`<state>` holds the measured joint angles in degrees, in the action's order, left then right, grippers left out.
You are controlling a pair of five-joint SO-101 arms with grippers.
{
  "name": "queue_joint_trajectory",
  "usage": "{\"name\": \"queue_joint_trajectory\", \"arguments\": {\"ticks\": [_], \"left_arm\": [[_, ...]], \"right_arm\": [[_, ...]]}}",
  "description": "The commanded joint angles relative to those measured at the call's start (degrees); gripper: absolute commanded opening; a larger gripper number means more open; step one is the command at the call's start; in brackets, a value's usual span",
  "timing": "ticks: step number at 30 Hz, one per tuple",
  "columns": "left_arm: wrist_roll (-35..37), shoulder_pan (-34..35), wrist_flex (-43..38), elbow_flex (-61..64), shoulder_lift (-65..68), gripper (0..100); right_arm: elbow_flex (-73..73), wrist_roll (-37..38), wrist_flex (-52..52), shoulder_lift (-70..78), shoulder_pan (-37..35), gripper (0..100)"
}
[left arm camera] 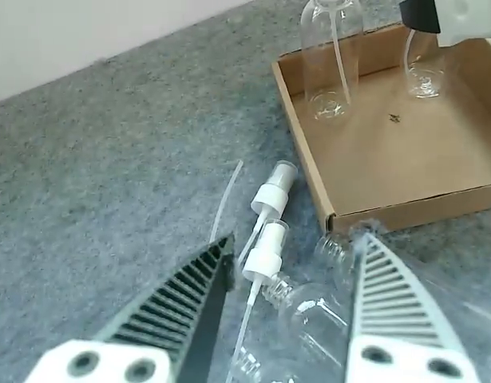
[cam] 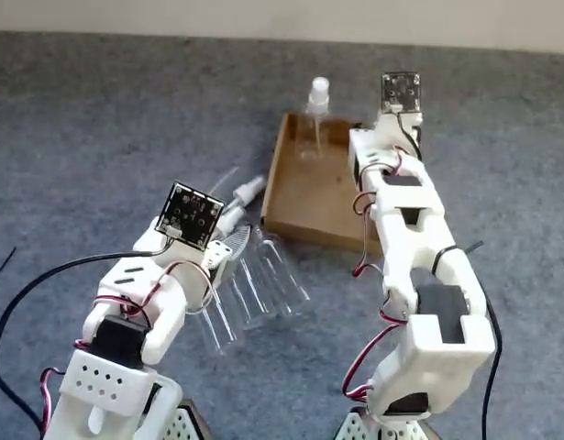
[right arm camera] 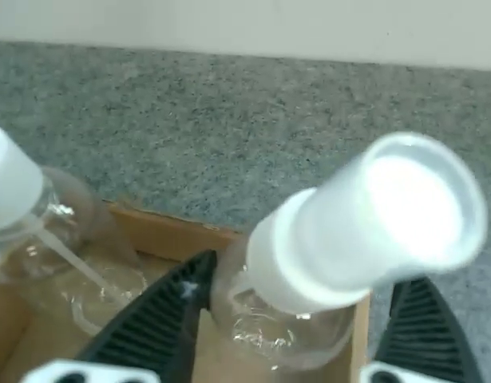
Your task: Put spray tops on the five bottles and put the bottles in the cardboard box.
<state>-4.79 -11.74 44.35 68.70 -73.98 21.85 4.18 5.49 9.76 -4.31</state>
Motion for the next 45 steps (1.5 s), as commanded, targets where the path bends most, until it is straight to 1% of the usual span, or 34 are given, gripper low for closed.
{"name": "queue_joint_trajectory", "arguments": {"ticks": [1,7,9,11,13,17,18,20,22,24,26,28,32,35,38,43,45], "left_arm": [[0.35,0.84,-1.49,-0.31,-0.66,22],[0.35,0.84,-1.49,-0.31,-0.75,22],[0.26,1.19,-1.49,-0.31,-0.75,22],[0.26,4.09,-1.49,-0.66,-0.75,22],[-0.62,9.8,-1.41,-1.8,-0.84,22],[-1.23,26.15,-0.09,-7.25,0.66,22],[-1.93,30.02,0.97,-8.22,1.54,22],[-6.24,36.18,2.9,-10.95,4.44,22],[-9.32,40.75,4.13,-13.67,8.48,22],[-11.16,43.91,4.57,-16.22,12.97,22],[-12.75,45.93,4.57,-17.89,16.75,22],[-14.07,47.16,4.31,-18.42,20.0,22],[-15.91,49.01,4.22,-18.51,23.16,22],[-16.0,50.51,3.78,-18.59,24.13,22],[-16.0,51.12,1.67,-18.24,24.31,22],[-16.0,51.03,1.67,-17.98,24.31,22],[-16.0,51.03,1.49,-17.01,24.22,22]], "right_arm": [[-4.88,0.26,4.88,-8.04,-1.36,27.7],[-11.03,0.26,20.53,-16.31,-1.98,27.6],[-12.7,0.26,27.21,-18.77,-2.77,27.6],[-14.11,0.26,35.65,-21.23,-4.35,27.5],[-15.52,0.7,45.85,-23.25,-7.08,27.4],[-17.54,0.7,65.71,-25.27,-15.52,27.4],[-17.45,0.7,69.41,-25.54,-18.07,27.4],[-17.54,0.35,73.54,-25.54,-22.9,27.4],[-17.1,0.18,74.42,-25.1,-28.09,27.4],[-14.55,-0.7,74.15,-25.01,-32.57,27.4],[-11.82,-4.13,73.8,-25.1,-36.26,27.4],[-9.19,-6.51,70.9,-25.1,-38.73,27.4],[-3.21,-9.76,64.92,-25.1,-39.6,27.4],[0.66,-10.9,61.49,-25.1,-39.6,27.4],[4.7,-10.99,57.8,-25.1,-39.6,27.4],[9.1,-10.99,52.62,-25.1,-39.16,27.2],[10.42,-10.81,52.18,-25.1,-39.16,24.8]]}}
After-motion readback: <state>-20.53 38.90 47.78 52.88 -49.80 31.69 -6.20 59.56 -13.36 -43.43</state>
